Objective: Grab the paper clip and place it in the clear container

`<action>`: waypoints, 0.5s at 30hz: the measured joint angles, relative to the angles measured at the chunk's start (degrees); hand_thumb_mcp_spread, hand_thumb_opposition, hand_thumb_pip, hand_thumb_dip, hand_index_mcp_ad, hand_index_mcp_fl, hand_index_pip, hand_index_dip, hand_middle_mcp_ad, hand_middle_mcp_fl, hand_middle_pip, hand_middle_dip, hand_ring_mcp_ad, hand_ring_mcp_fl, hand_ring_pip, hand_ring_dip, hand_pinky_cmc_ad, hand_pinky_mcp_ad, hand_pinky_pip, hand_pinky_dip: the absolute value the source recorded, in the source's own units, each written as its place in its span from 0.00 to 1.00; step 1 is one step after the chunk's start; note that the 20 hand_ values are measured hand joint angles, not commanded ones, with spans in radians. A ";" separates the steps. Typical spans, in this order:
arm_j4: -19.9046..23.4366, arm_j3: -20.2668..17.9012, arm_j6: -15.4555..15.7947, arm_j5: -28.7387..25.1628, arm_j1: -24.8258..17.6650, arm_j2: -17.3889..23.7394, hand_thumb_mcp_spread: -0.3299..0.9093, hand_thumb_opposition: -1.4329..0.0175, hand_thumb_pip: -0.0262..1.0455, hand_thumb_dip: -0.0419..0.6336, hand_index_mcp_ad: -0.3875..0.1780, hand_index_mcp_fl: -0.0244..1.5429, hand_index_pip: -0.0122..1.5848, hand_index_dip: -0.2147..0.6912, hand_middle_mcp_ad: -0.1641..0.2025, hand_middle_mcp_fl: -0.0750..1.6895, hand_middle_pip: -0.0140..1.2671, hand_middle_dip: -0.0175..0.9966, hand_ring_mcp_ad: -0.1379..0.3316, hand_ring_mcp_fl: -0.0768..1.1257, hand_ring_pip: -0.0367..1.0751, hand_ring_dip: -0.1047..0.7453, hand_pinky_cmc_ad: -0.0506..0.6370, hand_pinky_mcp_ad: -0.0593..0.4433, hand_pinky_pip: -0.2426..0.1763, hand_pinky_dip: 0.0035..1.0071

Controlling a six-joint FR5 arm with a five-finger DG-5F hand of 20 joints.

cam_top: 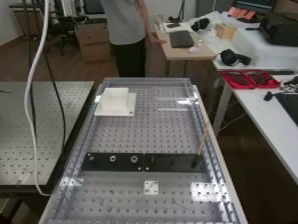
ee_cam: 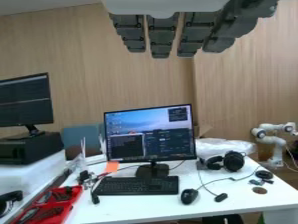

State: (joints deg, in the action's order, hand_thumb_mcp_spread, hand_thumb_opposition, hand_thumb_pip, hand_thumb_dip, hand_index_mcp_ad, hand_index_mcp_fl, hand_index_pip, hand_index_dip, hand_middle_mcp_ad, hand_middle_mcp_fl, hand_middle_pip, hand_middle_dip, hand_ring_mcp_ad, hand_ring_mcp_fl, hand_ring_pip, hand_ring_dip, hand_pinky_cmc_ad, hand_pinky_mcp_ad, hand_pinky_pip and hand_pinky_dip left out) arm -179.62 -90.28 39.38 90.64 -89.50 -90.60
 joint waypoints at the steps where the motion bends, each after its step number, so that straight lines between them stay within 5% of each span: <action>1: -0.01 0.00 -0.02 0.01 0.01 -0.02 0.27 1.00 0.03 0.07 0.69 0.02 0.01 0.26 0.61 0.05 0.03 0.04 0.45 0.07 0.04 0.14 0.14 0.21 0.55 0.01; 3: 0.01 -0.01 -0.05 0.03 0.02 -0.06 0.27 1.00 0.03 0.07 0.73 0.02 0.01 0.26 0.51 0.05 0.03 0.04 0.41 0.07 0.04 0.14 0.12 0.19 0.55 0.01; 6: 0.04 0.00 -0.07 0.04 0.03 -0.11 0.28 0.97 0.05 0.06 0.73 0.02 0.01 0.25 0.51 0.05 0.03 0.04 0.41 0.06 0.04 0.14 0.12 0.18 0.55 0.02; 8: 0.03 0.01 -0.14 0.04 0.03 -0.12 0.36 0.87 0.22 0.07 0.73 0.03 0.02 0.25 0.51 0.05 0.04 0.04 0.41 0.06 0.04 0.14 0.13 0.23 0.55 0.10; 9: 0.02 0.02 -0.12 0.04 0.03 -0.12 0.41 0.80 0.32 0.08 0.72 0.02 0.02 0.25 0.51 0.04 0.06 0.04 0.41 0.07 0.05 0.15 0.17 0.32 0.55 0.17; 15: -0.02 0.04 -0.16 0.08 0.04 -0.09 0.45 0.62 0.29 0.09 0.72 0.03 0.05 0.28 0.51 0.05 0.10 0.09 0.49 0.07 0.10 0.19 0.42 0.60 0.49 0.42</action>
State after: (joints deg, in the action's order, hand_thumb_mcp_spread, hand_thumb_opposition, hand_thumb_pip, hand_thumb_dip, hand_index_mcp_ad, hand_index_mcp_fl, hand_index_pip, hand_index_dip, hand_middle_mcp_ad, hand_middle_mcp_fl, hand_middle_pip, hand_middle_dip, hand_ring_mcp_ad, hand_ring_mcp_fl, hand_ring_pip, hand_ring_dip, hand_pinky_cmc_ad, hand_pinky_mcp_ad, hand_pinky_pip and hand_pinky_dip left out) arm -179.64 -90.25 39.22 90.72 -89.47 -90.69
